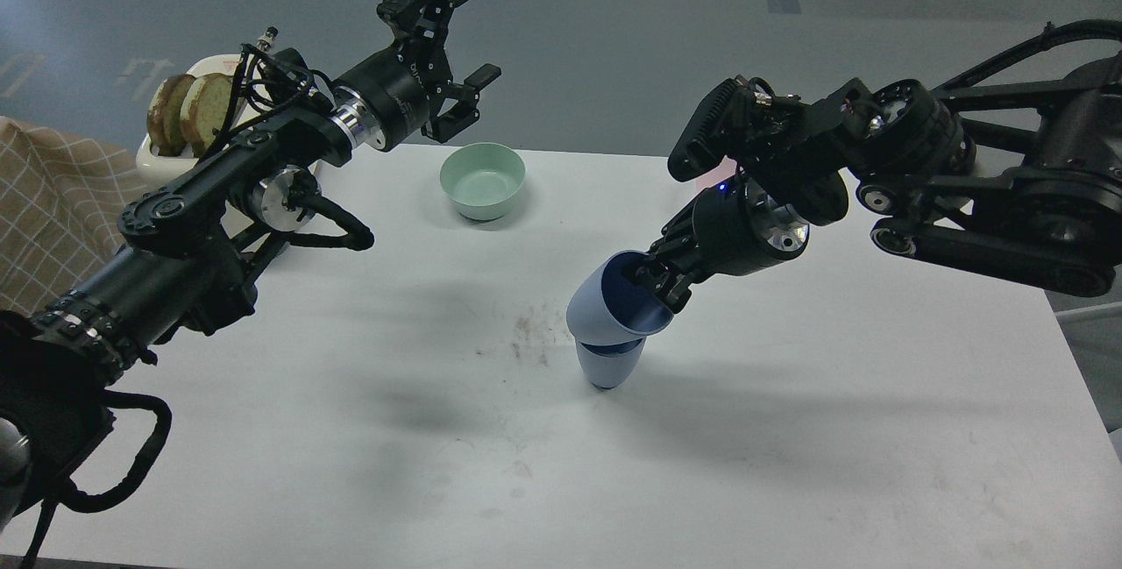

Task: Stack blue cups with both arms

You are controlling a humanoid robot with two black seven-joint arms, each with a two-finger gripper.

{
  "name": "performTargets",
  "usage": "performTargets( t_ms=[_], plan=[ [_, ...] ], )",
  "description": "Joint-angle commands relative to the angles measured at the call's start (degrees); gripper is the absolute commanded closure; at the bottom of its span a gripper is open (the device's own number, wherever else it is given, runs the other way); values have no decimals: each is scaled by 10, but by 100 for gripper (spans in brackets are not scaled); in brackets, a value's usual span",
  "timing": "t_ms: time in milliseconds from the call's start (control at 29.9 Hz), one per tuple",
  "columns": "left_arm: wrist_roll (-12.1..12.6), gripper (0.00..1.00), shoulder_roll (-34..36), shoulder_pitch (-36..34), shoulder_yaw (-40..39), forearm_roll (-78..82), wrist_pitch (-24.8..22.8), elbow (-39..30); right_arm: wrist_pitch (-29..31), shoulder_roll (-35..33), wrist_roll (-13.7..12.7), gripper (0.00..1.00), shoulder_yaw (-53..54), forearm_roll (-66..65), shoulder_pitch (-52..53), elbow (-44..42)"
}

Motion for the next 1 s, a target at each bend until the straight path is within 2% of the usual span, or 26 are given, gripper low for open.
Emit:
performTargets(
  t_ms=[0, 234, 367, 768, 902, 969],
  plan=[
    [0, 2, 1, 1, 0, 0, 0, 0, 0, 0, 0, 100, 0, 0, -2, -4],
    [0, 2, 2, 1, 0, 0, 0, 0, 0, 0, 0, 100, 0, 0, -5, -4],
    [0, 2, 2, 1, -1, 0, 0, 0, 0, -1, 0, 91, 0, 0, -5, -4],
    [1, 2, 3, 1, -5, 0, 0, 0, 0, -4, 0, 75, 0, 1, -5, -4],
    [1, 2, 3, 1, -5, 0, 0, 0, 0, -6, 0, 62, 1, 3, -5, -4],
    [1, 2, 3, 1, -6, 0, 0, 0, 0, -7, 0, 53, 6, 3, -4, -4]
  ],
)
